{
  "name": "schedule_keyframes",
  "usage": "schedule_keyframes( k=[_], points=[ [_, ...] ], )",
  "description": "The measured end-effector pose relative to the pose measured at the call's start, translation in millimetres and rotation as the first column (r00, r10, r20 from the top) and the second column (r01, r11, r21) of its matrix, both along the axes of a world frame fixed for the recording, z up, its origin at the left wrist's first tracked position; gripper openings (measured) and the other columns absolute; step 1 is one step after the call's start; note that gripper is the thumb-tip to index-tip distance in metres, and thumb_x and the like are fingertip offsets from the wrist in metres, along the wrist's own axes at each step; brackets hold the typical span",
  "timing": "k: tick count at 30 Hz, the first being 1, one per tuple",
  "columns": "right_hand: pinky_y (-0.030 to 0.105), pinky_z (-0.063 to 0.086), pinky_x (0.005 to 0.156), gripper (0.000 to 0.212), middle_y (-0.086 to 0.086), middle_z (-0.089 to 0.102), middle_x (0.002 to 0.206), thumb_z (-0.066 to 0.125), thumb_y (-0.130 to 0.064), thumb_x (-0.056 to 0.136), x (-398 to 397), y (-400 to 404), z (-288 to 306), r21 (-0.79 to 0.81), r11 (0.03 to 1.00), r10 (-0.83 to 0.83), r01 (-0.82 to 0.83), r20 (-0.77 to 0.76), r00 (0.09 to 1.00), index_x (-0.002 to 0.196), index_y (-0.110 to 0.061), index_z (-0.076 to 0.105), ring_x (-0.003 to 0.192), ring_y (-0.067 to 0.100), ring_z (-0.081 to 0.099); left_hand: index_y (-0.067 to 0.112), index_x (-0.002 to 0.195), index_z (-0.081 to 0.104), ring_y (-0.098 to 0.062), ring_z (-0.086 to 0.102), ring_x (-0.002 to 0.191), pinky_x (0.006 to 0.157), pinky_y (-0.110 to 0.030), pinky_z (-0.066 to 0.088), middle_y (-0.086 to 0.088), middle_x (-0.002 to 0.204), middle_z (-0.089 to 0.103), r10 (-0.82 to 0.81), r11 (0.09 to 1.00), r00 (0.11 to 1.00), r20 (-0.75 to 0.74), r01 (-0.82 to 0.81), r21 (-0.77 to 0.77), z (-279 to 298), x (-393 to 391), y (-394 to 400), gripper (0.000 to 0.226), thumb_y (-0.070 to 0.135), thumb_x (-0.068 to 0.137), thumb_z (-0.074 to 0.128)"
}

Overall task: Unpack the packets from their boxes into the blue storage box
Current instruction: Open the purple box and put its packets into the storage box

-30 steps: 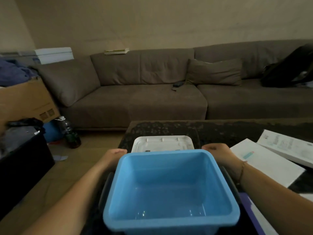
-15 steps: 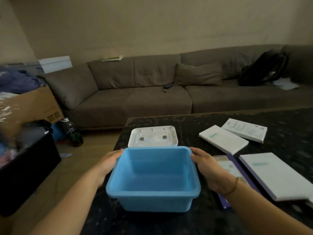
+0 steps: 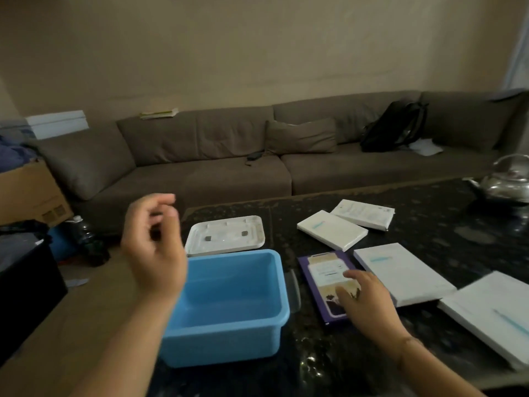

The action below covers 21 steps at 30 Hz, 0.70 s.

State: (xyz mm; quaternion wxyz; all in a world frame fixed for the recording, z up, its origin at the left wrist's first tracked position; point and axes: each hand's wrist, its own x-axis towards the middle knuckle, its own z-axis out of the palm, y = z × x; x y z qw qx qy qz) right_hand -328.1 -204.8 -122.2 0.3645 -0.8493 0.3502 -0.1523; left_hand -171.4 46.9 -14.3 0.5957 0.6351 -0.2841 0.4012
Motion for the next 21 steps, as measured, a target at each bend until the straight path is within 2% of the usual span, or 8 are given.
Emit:
schedule_keyframes(
  k=[3, 5, 7, 10, 12, 14, 16, 21],
  points=[
    [0.039, 0.031, 0.114, 0.068, -0.006, 0.034, 0.150, 0.063, -0.059, 0.083, -8, -3, -21, -0.155, 0.985, 0.043, -0.075, -0.198, 0.979, 0.141, -0.033, 0.040, 0.140, 0.019, 0.028, 0.002, 0.090, 0.064, -0.014, 0.059, 0.090, 0.083, -0.025, 0.047, -0.008, 0.093, 0.062, -0.307, 0.943, 0.910, 0.278, 0.251, 0.217, -27, -67, -58, 0.016, 0.007, 0.091, 0.049],
    [0.043, 0.027, 0.117, 0.084, -0.003, 0.024, 0.155, 0.055, -0.074, 0.075, -5, -5, -32, -0.153, 0.984, 0.049, -0.089, -0.252, 0.967, 0.145, -0.035, 0.030, 0.144, 0.024, 0.021, 0.002, 0.090, 0.067, -0.014, 0.061, 0.095, 0.085, -0.028, 0.049, -0.005, 0.096, 0.064, -0.510, 0.826, 0.839, 0.190, 0.416, 0.381, -65, -96, -94, 0.015, 0.009, 0.090, 0.053],
    [0.046, 0.025, 0.118, 0.094, 0.002, 0.017, 0.160, 0.050, -0.080, 0.071, -2, -11, -39, -0.148, 0.983, 0.060, -0.105, -0.279, 0.958, 0.148, -0.034, 0.023, 0.146, 0.028, 0.017, 0.013, 0.107, 0.066, -0.008, 0.056, 0.114, 0.096, -0.031, 0.049, 0.010, 0.119, 0.059, -0.574, 0.685, 0.813, -0.096, 0.542, 0.487, -104, -110, -122, 0.019, 0.023, 0.094, 0.057],
    [0.042, 0.025, 0.116, 0.091, 0.003, 0.021, 0.159, 0.052, -0.073, 0.081, 4, -22, -42, -0.149, 0.986, 0.028, -0.074, -0.295, 0.955, 0.151, -0.028, 0.015, 0.145, 0.028, 0.021, 0.028, 0.149, 0.033, -0.006, 0.010, 0.150, 0.121, -0.037, 0.023, 0.024, 0.158, 0.009, -0.194, 0.539, 0.823, -0.535, 0.545, 0.642, -146, -106, -147, 0.061, 0.049, 0.095, 0.051],
    [0.040, 0.026, 0.116, 0.089, -0.003, 0.032, 0.154, 0.058, -0.069, 0.080, 6, -29, -41, -0.118, 0.992, 0.015, -0.046, -0.253, 0.967, 0.150, -0.029, 0.020, 0.141, 0.024, 0.027, 0.022, 0.158, -0.001, -0.017, -0.012, 0.152, 0.125, -0.043, 0.004, 0.007, 0.165, -0.016, 0.172, 0.358, 0.800, -0.575, 0.493, 0.793, -161, -92, -154, 0.085, 0.063, 0.095, 0.038],
    [0.038, 0.028, 0.115, 0.089, -0.006, 0.036, 0.152, 0.064, -0.065, 0.078, 7, -33, -43, -0.085, 0.996, 0.006, -0.025, -0.210, 0.978, 0.149, -0.031, 0.022, 0.140, 0.022, 0.029, 0.017, 0.157, -0.011, -0.021, -0.014, 0.152, 0.124, -0.046, -0.002, -0.001, 0.166, -0.015, 0.311, 0.250, 0.779, -0.544, 0.485, 0.838, -167, -81, -158, 0.091, 0.070, 0.093, 0.027],
    [0.038, 0.031, 0.114, 0.093, -0.008, 0.036, 0.151, 0.071, -0.059, 0.076, 6, -33, -49, -0.052, 0.999, -0.001, -0.007, -0.146, 0.989, 0.149, -0.034, 0.021, 0.139, 0.020, 0.030, 0.015, 0.157, -0.009, -0.017, -0.012, 0.152, 0.122, -0.043, -0.004, 0.001, 0.166, -0.009, 0.306, 0.252, 0.754, -0.581, 0.524, 0.813, -171, -77, -160, 0.091, 0.070, 0.093, 0.026],
    [0.028, 0.051, 0.095, 0.097, -0.009, 0.045, 0.141, 0.085, -0.029, 0.071, 0, -35, -53, 0.096, 0.994, -0.069, 0.054, 0.158, 0.985, 0.148, -0.036, 0.027, 0.126, 0.012, 0.047, 0.031, 0.156, 0.009, -0.003, 0.016, 0.146, 0.113, -0.021, 0.009, 0.016, 0.159, 0.023, 0.120, 0.565, 0.748, -0.653, 0.490, 0.664, -169, -78, -159, 0.075, 0.056, 0.096, 0.047]
  ],
)
